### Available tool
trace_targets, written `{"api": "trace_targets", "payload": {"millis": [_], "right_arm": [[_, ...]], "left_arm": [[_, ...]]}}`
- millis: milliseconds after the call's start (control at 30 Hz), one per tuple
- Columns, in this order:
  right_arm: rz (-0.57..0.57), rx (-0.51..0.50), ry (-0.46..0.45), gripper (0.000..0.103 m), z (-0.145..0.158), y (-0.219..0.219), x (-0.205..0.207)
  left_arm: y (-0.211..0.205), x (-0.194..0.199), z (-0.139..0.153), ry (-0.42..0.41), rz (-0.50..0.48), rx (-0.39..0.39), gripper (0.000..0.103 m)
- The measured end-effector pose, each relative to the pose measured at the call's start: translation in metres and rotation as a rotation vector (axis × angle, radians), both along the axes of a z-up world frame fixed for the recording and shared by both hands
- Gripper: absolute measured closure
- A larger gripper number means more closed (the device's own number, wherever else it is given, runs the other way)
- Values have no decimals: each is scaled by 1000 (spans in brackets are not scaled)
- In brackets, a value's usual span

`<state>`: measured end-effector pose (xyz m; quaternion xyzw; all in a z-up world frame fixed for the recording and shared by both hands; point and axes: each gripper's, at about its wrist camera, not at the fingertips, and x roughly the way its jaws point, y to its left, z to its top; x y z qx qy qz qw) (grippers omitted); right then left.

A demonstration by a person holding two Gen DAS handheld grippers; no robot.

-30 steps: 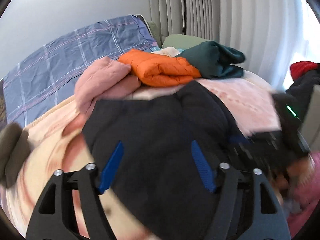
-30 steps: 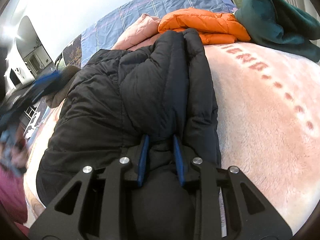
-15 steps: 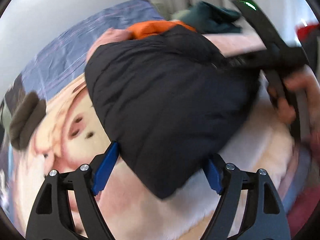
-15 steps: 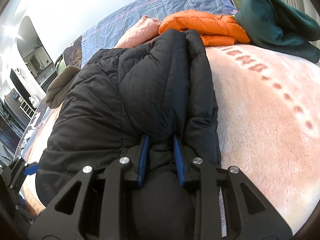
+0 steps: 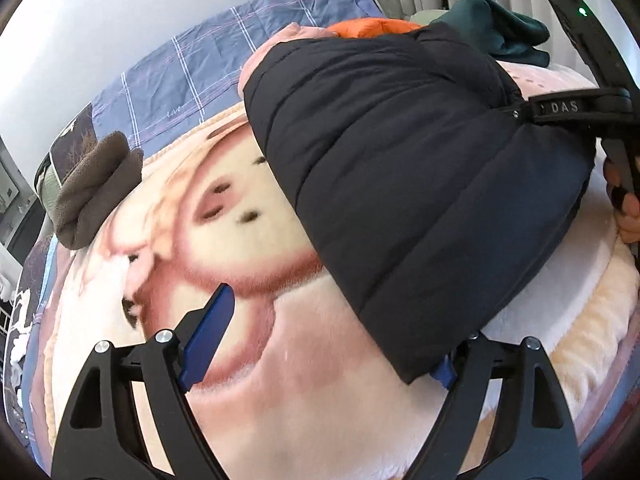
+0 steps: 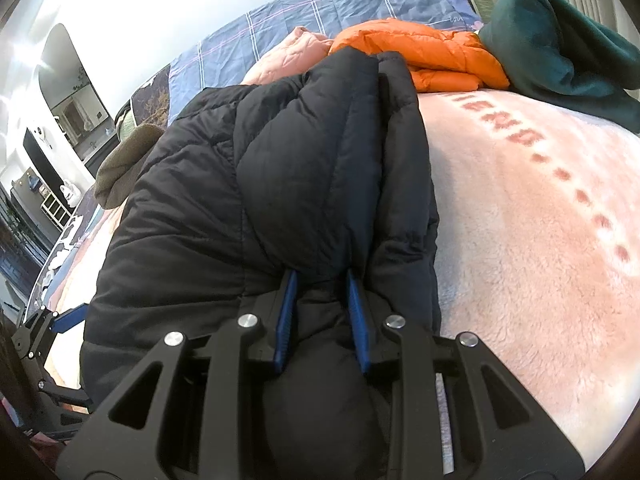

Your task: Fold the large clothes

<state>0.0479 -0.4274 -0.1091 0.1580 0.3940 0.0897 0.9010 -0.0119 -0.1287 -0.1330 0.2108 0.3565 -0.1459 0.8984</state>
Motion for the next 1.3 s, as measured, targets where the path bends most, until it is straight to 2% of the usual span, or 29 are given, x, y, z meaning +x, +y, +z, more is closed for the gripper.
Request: {"api": "trace_targets", "payload": {"millis": [100, 133, 167, 200, 233, 267, 333, 367, 400, 500, 567, 600, 667, 700, 800, 933, 1000, 1133, 1200, 1233, 1300], "right_arm": [[0, 14, 2, 77, 0, -2, 0], [-2, 13, 1, 77, 0, -2, 1], [-4, 10, 0, 77, 0, -2, 0], [-4, 7, -2, 77, 0, -2, 0], [-5, 3, -4, 77, 0, -1, 0], [-5, -1, -6, 77, 0, -1, -1], [-8, -11, -10, 77, 0, 1, -2], [-10, -13, -11, 76, 0, 2, -3], [-9, -14, -13, 76, 0, 3, -3], [-12, -15, -14, 76, 0, 4, -5], [-13, -16, -14, 76, 1, 4, -5], [-12, -15, -14, 76, 0, 4, -5], [-13, -14, -15, 76, 0, 4, -5], [-16, -15, -15, 76, 0, 3, -4], [-18, -16, -12, 76, 0, 4, -6], [-18, -28, -14, 76, 1, 6, -6], [-20, -19, -16, 76, 0, 5, -7], [-20, -12, -15, 76, 0, 4, -6], [-19, -11, -15, 76, 0, 4, -6], [-20, -9, -15, 76, 0, 4, -6], [-19, -4, -16, 76, 0, 3, -6]], "left_arm": [[3, -2, 2, 33, -31, 5, 19], [4, -6, 3, 59, -43, -12, 23], [10, -7, 7, 110, -76, -58, 38], [20, -8, 15, 176, -132, -142, 46], [26, -8, 20, 210, -163, -195, 57], [35, -7, 31, 234, -193, -249, 64], [38, -5, 47, 221, -218, -278, 70], [37, -2, 58, 185, -228, -298, 78], [33, 2, 67, 153, -234, -316, 80], [15, 23, 87, 118, -287, -411, 80], [-5, 37, 87, 84, -284, -400, 80], [-14, 48, 82, 99, -278, -403, 80], [-36, 78, 52, 204, -248, -382, 79], [-42, 86, 34, 215, -245, -362, 79], [-48, 79, 22, 170, -249, -320, 78], [-51, 73, 34, 176, -243, -269, 79], [-47, 78, 52, 190, -255, -324, 79], [-47, 106, 88, 89, -244, -371, 79], [-53, 137, 99, 79, -223, -394, 79], [-58, 153, 97, 88, -209, -387, 77], [-71, 186, 72, 98, -124, -252, 68]]}}
